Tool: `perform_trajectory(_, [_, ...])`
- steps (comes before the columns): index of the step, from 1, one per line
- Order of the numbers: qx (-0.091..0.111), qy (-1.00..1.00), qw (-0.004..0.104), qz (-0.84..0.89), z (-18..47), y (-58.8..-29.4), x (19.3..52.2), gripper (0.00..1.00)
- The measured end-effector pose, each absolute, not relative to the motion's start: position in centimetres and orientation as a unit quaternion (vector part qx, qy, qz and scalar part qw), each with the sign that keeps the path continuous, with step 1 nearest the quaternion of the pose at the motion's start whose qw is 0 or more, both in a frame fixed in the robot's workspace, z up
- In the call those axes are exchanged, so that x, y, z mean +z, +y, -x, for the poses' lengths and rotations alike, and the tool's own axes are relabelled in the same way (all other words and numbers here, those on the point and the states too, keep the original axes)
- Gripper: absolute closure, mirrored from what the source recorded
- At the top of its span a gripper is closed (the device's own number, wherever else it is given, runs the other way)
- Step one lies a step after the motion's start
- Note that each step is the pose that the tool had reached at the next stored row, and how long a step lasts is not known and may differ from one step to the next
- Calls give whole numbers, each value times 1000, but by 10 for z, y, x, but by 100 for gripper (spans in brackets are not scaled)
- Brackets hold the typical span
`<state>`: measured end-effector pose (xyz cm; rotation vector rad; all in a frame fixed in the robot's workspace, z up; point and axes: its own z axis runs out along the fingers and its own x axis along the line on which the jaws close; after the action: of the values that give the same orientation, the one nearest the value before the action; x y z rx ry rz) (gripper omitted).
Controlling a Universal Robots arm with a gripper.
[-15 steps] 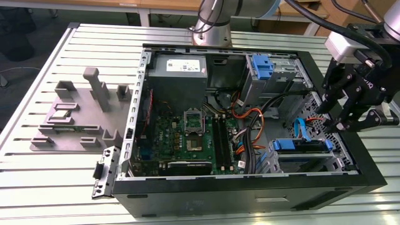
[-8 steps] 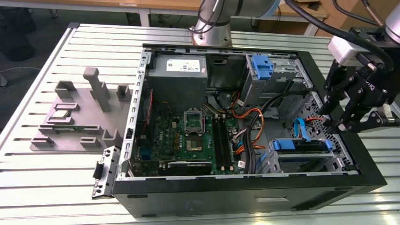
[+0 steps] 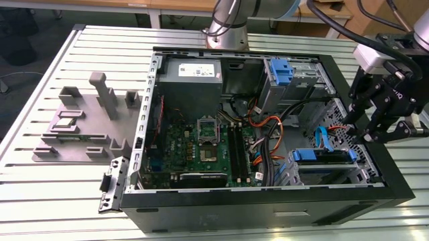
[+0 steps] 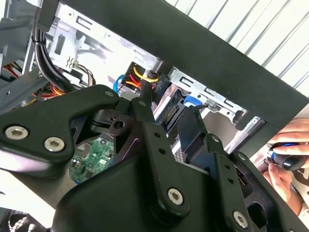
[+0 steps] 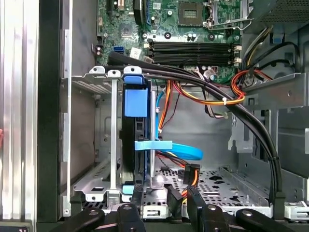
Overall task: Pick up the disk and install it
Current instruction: 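Insert the second disk wire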
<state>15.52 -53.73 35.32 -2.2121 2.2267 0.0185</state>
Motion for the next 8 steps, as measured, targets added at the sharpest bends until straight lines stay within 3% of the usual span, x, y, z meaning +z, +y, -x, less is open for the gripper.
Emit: perform_trajectory(8, [6, 710, 1, 704, -156, -539, 349, 51])
